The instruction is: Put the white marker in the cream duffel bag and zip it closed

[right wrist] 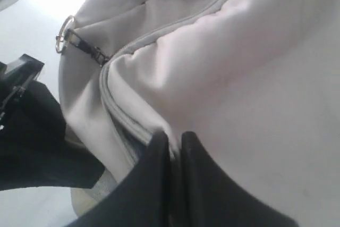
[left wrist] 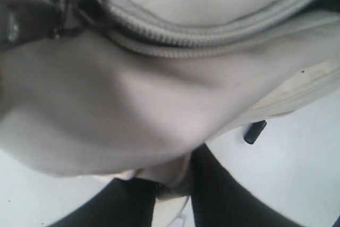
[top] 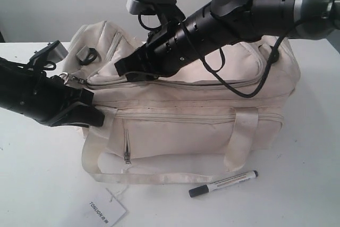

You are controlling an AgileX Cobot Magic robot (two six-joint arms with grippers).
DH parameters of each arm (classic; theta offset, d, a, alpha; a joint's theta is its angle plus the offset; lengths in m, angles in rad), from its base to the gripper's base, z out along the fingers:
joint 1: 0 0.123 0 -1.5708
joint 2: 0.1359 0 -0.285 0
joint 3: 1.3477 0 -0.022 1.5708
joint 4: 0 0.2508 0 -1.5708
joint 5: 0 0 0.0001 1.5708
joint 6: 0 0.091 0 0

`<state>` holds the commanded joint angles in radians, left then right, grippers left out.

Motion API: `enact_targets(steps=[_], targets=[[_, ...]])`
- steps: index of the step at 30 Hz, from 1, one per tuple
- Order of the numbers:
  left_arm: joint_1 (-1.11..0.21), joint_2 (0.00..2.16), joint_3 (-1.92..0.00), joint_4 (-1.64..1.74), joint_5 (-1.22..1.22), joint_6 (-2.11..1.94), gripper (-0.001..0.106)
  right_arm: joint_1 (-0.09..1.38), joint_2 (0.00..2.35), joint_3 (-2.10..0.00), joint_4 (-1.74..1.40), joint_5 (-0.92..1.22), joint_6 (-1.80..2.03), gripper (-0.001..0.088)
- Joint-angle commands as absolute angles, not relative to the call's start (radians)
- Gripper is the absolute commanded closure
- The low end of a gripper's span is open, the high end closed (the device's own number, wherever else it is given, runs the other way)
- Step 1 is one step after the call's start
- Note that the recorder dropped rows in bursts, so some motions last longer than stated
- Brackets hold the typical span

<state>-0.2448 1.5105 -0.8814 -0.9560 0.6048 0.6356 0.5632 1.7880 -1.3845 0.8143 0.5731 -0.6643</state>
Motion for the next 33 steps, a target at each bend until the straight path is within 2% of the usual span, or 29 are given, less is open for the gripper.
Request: enact_targets(steps=[10,21,29,33], targets=[[-0.245,1.511,-0.881,-0.949,0.604,0.636,0.105,0.563,1.726,-1.385,0.812,0.403,-0.664,0.0868],[-0.245,1.512,-0.881,-0.949,0.604,0.654,0.105,0.563,1.73,-1.386,0.814,0.36,-0.664,0.0868],[-0.245,1.514,-0.881,-0.949,0.598,0.654,0.105,0.561,1.73,-1.388,0.812,0.379,-0.669,0.0868],[-0.245,1.514,-0.881,-0.933,0.598,0.654,0.105,0.547,1.73,-1.431,0.812,0.469,-0.669,0.0868]])
